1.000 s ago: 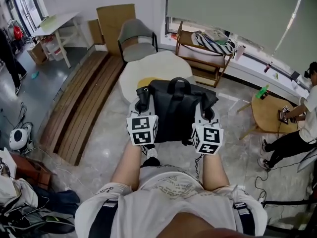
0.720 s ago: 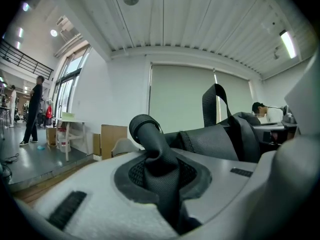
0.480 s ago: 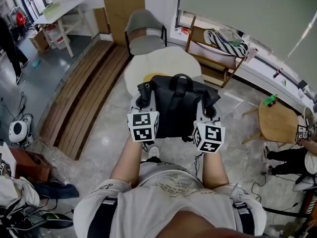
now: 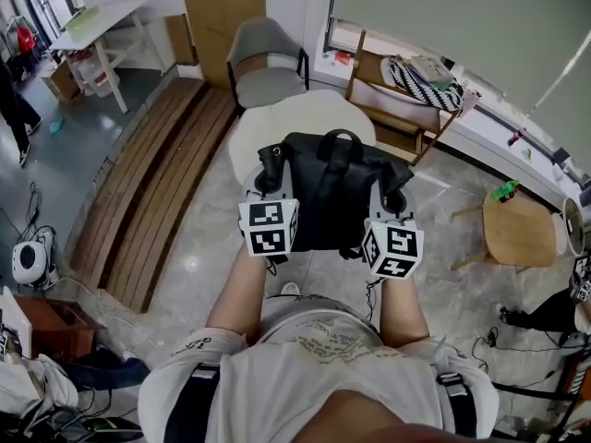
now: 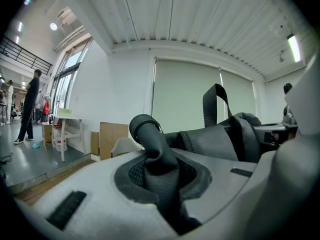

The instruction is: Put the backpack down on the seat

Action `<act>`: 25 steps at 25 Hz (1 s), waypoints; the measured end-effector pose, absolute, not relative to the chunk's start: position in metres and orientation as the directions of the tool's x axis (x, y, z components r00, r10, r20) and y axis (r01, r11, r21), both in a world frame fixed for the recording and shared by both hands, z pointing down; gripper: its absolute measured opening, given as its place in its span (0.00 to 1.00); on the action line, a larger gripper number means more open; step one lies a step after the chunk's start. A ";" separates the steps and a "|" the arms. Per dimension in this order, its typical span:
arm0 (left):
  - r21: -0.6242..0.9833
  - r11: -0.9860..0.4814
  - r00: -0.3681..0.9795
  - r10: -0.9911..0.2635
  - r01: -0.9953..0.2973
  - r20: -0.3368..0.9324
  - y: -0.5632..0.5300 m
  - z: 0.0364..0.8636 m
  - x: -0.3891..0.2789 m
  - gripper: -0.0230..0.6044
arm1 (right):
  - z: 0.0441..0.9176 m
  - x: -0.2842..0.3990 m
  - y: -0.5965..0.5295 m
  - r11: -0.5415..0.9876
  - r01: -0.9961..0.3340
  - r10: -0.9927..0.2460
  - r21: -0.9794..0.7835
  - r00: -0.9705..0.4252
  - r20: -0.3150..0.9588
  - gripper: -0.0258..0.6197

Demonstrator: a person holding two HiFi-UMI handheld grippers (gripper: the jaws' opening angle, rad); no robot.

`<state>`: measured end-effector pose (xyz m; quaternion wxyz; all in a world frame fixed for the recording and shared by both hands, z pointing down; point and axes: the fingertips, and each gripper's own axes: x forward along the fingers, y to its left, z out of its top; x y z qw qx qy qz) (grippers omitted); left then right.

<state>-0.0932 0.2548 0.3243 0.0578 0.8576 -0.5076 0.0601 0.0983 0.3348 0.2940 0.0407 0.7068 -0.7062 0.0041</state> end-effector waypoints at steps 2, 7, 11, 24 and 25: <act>0.036 -0.487 0.486 -0.860 -0.873 0.152 0.230 0.315 -0.096 0.14 | 0.285 0.095 0.312 -0.009 -0.999 -0.998 0.053 0.012 0.055 0.14; 0.032 -0.503 0.502 -0.851 -0.864 0.158 0.163 0.271 -0.096 0.14 | 0.244 0.092 0.252 -0.019 -0.999 -0.997 0.044 0.023 0.070 0.14; 0.034 -0.510 0.508 -0.845 -0.859 0.167 0.124 0.281 -0.072 0.14 | 0.251 0.117 0.210 -0.020 -0.999 -0.997 0.037 0.023 0.073 0.14; 0.023 -0.471 0.468 -0.866 -0.882 0.176 0.085 0.309 -0.080 0.14 | 0.279 0.111 0.164 0.040 -0.999 -0.997 0.026 -0.038 0.063 0.14; 0.022 -0.469 0.465 -0.868 -0.883 0.174 0.078 0.311 -0.085 0.14 | 0.281 0.107 0.156 0.042 -0.999 -0.997 0.024 -0.041 0.061 0.14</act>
